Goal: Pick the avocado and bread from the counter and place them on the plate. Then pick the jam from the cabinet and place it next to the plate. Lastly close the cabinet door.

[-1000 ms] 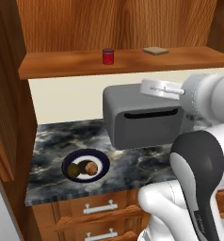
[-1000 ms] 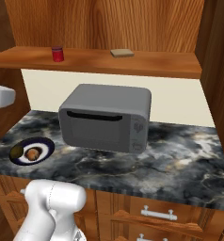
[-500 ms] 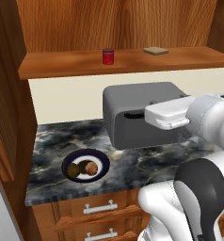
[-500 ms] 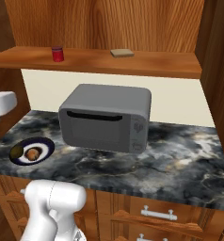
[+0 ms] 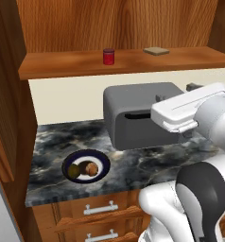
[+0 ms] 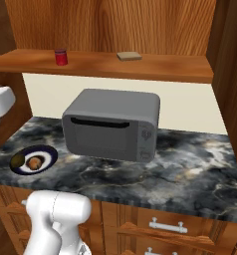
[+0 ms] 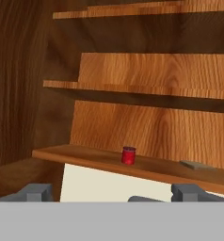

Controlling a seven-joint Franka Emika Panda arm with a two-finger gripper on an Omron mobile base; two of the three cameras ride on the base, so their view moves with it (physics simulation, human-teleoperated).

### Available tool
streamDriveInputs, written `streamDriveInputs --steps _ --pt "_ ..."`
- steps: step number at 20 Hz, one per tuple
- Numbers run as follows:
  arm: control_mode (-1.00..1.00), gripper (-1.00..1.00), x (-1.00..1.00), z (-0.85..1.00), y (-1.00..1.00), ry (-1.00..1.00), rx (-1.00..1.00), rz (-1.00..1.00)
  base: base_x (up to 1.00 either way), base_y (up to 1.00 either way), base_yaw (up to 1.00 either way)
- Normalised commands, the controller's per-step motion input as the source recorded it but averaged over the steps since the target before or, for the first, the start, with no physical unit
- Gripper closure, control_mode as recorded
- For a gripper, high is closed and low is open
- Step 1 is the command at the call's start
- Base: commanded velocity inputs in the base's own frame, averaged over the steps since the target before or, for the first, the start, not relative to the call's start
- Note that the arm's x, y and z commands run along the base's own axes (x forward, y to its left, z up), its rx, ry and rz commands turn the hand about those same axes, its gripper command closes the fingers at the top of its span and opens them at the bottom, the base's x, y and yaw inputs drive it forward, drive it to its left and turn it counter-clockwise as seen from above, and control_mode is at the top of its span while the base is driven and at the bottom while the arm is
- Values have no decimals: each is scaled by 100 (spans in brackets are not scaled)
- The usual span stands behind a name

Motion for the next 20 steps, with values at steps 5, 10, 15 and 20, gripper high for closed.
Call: streamDriveInputs --steps 5,10,15,20 --pt "-100 -100 17 0 0 0 0 -6 0 0 0" --pt "-100 -100 34 0 -15 0 1 -13 0 0 0" --pt "-100 -100 28 0 -24 0 2 -1 0 0 0" --pt "-100 -100 29 0 -20 0 3 3 0 0 0"
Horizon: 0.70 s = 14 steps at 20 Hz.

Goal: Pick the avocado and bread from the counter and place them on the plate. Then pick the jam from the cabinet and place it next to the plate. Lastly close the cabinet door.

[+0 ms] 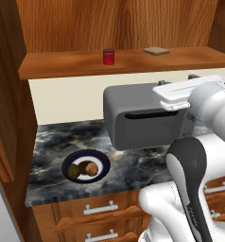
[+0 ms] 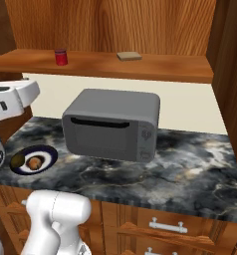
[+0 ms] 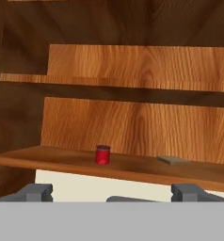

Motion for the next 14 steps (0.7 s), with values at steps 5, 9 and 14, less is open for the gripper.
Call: streamDriveInputs --steps 5,9,14 --pt "-100 -100 52 0 -6 0 0 0 0 0 0" --pt "-100 -100 59 0 0 0 0 0 0 0 0" --pt "-100 -100 64 -1 10 0 0 0 0 0 0"
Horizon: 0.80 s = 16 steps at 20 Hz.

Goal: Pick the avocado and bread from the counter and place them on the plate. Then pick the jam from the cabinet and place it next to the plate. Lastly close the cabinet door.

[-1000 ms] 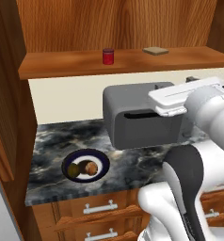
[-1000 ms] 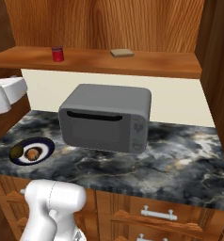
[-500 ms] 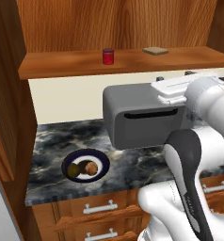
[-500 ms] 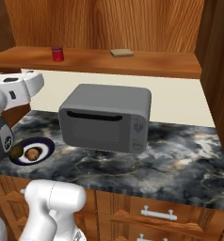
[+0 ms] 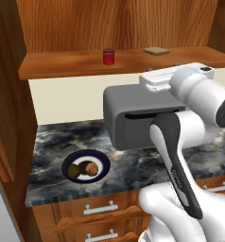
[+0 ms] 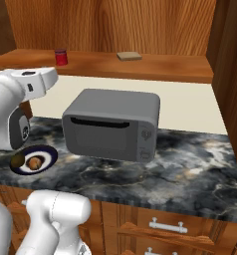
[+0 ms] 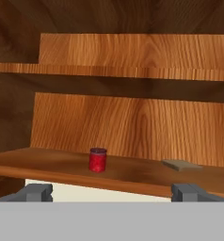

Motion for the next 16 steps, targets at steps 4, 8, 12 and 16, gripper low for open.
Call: streamDriveInputs --steps 4,8,12,16 --pt "-100 -100 61 -15 45 1 0 0 0 0 0" --pt "-100 -100 65 -10 44 3 0 -1 0 0 0" --pt "-100 -100 81 -3 5 5 0 -3 0 0 0" --pt "-100 -100 71 -4 0 6 0 -6 0 0 0"
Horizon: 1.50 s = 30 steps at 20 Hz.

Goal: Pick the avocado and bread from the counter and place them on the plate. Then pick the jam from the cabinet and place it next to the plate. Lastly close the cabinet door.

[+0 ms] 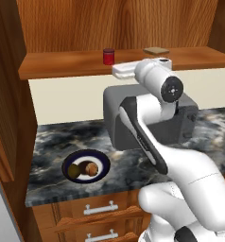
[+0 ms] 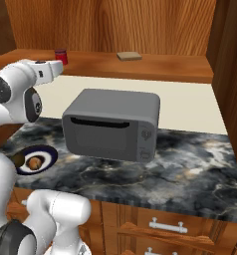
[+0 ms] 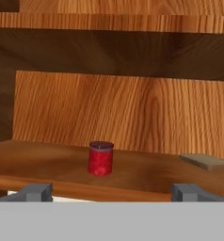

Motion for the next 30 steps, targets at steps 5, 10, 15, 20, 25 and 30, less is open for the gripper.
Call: streamDriveInputs --steps 5,10,15,20,25,30 --pt "-100 -100 67 -9 9 5 0 -3 0 0 0" --pt "-100 -100 66 -22 37 5 0 0 0 0 0" --pt "-100 -100 76 -10 20 5 0 0 0 0 0" --pt "-100 -100 87 0 0 4 0 -2 0 0 0" --pt "-100 -100 84 -13 2 6 1 -1 0 0 0" --pt "-100 -100 46 -23 18 2 0 0 0 0 0"
